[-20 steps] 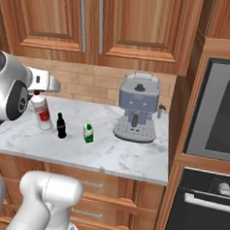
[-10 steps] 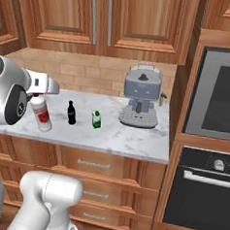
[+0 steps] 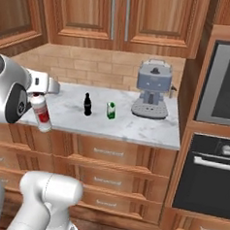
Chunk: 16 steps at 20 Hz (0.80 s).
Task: Sort all alcoholic drinks to one cabinet, and non-alcoholic drinks to the other.
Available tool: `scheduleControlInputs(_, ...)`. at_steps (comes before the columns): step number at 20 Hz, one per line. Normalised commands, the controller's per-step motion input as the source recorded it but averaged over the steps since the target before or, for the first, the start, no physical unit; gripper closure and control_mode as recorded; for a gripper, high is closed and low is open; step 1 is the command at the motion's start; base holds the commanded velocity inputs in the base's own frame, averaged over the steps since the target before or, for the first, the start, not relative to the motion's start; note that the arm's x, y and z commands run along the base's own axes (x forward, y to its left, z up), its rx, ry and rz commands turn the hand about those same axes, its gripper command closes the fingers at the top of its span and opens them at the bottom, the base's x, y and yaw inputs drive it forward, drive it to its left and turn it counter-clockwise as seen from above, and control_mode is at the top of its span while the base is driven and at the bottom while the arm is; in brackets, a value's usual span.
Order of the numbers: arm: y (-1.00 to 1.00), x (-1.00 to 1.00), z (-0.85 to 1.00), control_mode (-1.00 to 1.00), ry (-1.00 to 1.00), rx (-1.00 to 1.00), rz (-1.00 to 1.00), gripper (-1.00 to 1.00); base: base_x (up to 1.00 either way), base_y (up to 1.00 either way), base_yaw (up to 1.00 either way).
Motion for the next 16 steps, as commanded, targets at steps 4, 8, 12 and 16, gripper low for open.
scheduleControlInputs(4,0.00,0.00,0.00,1.00,0.00,0.00,0.00,1.00,-0.59,0.44,0.00)
scheduleControlInputs(8,0.00,0.00,0.00,1.00,0.00,0.00,0.00,1.00,-0.58,0.46,0.00)
scheduleControlInputs(12,0.00,0.00,0.00,1.00,0.00,0.00,0.00,1.00,-0.59,0.49,0.00)
scheduleControlInputs(16,0.00,0.00,0.00,1.00,0.00,0.00,0.00,1.00,-0.57,0.51,0.00)
